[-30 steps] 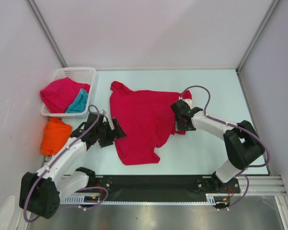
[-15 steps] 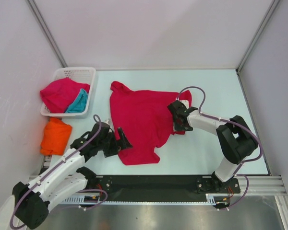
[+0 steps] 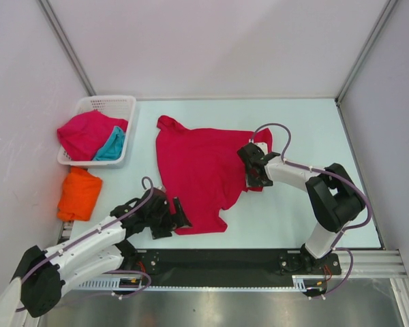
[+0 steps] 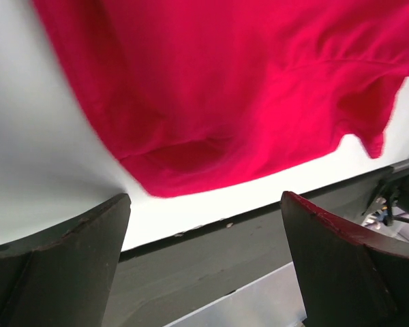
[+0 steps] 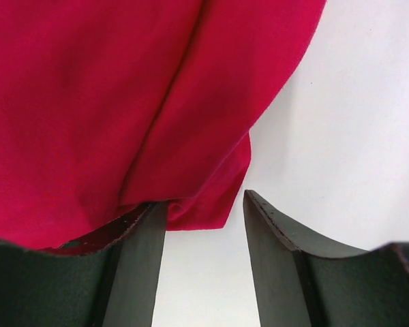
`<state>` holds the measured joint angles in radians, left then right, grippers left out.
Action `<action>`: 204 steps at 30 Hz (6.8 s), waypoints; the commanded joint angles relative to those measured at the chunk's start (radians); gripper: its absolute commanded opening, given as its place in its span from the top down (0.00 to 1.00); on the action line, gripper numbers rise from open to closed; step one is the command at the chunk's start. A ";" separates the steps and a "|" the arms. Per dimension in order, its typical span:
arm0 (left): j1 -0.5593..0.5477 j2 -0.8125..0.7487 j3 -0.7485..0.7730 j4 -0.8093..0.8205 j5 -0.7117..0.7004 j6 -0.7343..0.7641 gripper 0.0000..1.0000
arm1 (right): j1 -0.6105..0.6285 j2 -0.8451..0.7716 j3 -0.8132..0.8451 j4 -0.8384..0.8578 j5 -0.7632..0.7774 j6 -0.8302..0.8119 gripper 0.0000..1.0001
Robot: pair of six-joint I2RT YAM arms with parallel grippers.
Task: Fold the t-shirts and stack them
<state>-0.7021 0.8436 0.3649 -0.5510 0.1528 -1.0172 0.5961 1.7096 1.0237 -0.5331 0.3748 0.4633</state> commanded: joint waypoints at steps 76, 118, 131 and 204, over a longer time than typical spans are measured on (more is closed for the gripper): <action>0.748 0.677 0.649 0.102 0.309 0.424 0.16 | -0.162 0.139 0.446 -0.150 0.113 -0.121 0.49; 0.730 0.779 0.572 0.234 0.329 0.405 0.26 | -0.191 0.251 0.280 0.002 0.078 -0.104 1.00; 0.727 0.755 0.644 0.177 0.317 0.408 0.85 | -0.183 0.047 0.268 -0.051 0.154 -0.141 1.00; 0.932 0.189 0.767 -0.050 0.580 0.321 1.00 | 0.097 -0.538 -0.192 -0.265 -0.106 0.265 0.49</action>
<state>0.2195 1.0233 1.1316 -0.6510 0.7040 -0.7063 0.6682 1.1744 0.8997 -0.8883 0.3397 0.6621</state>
